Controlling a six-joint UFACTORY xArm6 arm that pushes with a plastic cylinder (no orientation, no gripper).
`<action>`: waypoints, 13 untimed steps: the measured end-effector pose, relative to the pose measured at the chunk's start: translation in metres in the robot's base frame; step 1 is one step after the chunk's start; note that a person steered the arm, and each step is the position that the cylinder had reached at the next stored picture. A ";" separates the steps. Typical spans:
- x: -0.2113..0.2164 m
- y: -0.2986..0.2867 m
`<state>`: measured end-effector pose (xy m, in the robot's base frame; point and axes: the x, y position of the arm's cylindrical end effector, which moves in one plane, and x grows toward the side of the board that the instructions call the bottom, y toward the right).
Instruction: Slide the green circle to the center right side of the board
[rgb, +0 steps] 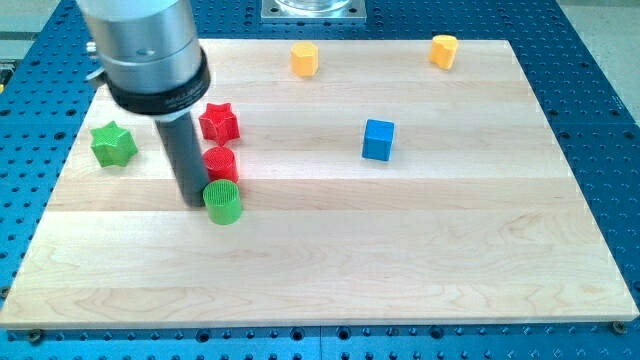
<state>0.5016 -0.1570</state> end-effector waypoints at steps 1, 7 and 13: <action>0.023 0.003; -0.026 0.096; -0.013 0.259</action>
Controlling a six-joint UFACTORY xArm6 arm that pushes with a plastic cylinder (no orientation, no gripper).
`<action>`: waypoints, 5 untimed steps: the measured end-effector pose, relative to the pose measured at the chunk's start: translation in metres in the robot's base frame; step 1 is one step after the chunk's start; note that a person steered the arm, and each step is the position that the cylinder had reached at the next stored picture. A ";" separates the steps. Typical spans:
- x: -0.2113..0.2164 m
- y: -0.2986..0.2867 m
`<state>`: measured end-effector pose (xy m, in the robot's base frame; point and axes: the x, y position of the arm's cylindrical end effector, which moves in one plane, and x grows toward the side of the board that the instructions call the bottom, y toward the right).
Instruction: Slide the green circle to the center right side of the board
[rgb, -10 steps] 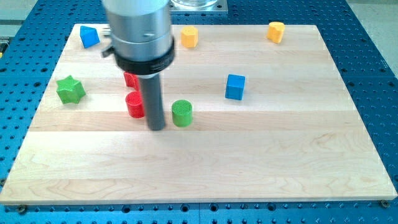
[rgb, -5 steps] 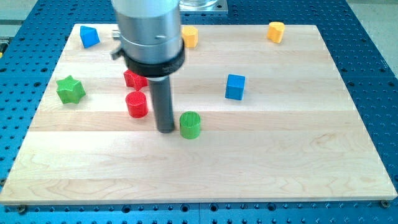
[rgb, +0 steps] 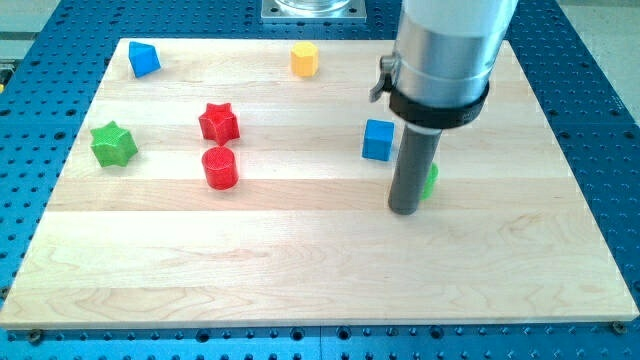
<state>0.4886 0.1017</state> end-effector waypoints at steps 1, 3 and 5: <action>-0.021 0.029; -0.036 0.007; -0.062 0.064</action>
<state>0.4264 0.1661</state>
